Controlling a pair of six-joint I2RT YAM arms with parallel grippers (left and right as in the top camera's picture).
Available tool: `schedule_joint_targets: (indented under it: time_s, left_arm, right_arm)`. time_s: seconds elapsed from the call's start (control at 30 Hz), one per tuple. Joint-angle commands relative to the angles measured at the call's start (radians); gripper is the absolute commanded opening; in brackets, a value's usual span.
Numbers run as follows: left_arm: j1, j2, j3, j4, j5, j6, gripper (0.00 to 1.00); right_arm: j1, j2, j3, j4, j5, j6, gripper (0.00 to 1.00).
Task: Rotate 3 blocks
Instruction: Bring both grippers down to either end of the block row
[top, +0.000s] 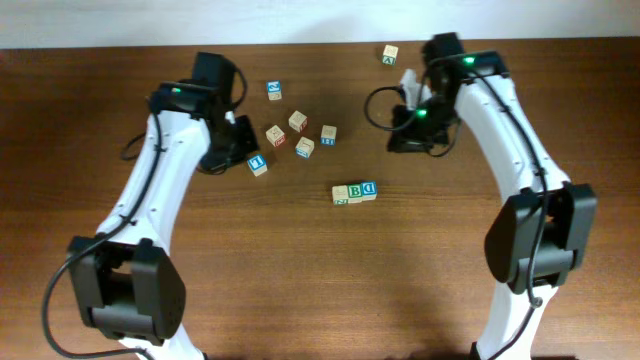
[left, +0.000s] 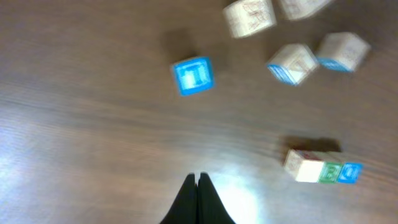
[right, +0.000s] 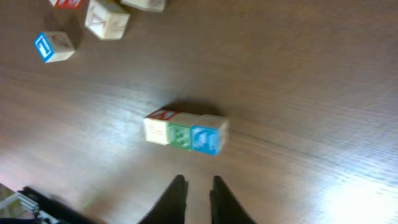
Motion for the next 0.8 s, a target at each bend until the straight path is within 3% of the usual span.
schedule_joint_targets:
  time_s: [0.0,0.23,0.53,0.77]
  left_arm:
    - [-0.104,0.020,-0.029,0.074,0.017,-0.002,0.00]
    - [-0.238,0.182,-0.046,0.188,0.107,-0.002,0.00]
    - [-0.317,0.302,-0.046,0.271,0.117,-0.078,0.00]
    - [-0.320,0.333,-0.046,0.277,0.117,-0.112,0.00]
  right_arm:
    - [-0.076,-0.019,-0.132,0.032,-0.039,-0.099,0.06]
    - [-0.087,-0.019,-0.347,0.264,-0.080,-0.100,0.04]
    - [-0.040,-0.007,-0.431,0.375,-0.079,-0.084,0.04]
    - [0.028,-0.003,-0.434,0.408,-0.059,0.037,0.05]
